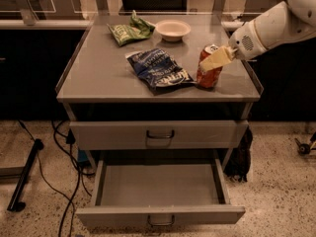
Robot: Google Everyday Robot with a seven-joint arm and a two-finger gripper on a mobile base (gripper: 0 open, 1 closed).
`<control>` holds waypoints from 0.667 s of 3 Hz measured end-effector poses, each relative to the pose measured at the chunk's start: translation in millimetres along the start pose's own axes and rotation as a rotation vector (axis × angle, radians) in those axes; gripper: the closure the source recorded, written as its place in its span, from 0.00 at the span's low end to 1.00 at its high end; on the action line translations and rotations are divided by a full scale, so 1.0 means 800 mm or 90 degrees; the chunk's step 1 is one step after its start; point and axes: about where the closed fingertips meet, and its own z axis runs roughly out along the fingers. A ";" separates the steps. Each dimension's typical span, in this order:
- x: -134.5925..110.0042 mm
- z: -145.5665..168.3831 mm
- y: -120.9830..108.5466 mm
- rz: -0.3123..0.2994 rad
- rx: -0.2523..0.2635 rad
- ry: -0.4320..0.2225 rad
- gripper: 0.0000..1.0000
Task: Pick coke can from middle drawer and place on counter
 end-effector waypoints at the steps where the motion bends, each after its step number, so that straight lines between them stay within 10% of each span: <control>1: 0.004 0.006 -0.002 0.009 -0.005 0.000 1.00; 2: 0.009 0.010 -0.004 0.018 -0.008 0.002 0.98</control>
Offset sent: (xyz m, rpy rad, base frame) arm 0.0027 -0.0087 -0.0187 0.0233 0.0457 -0.0348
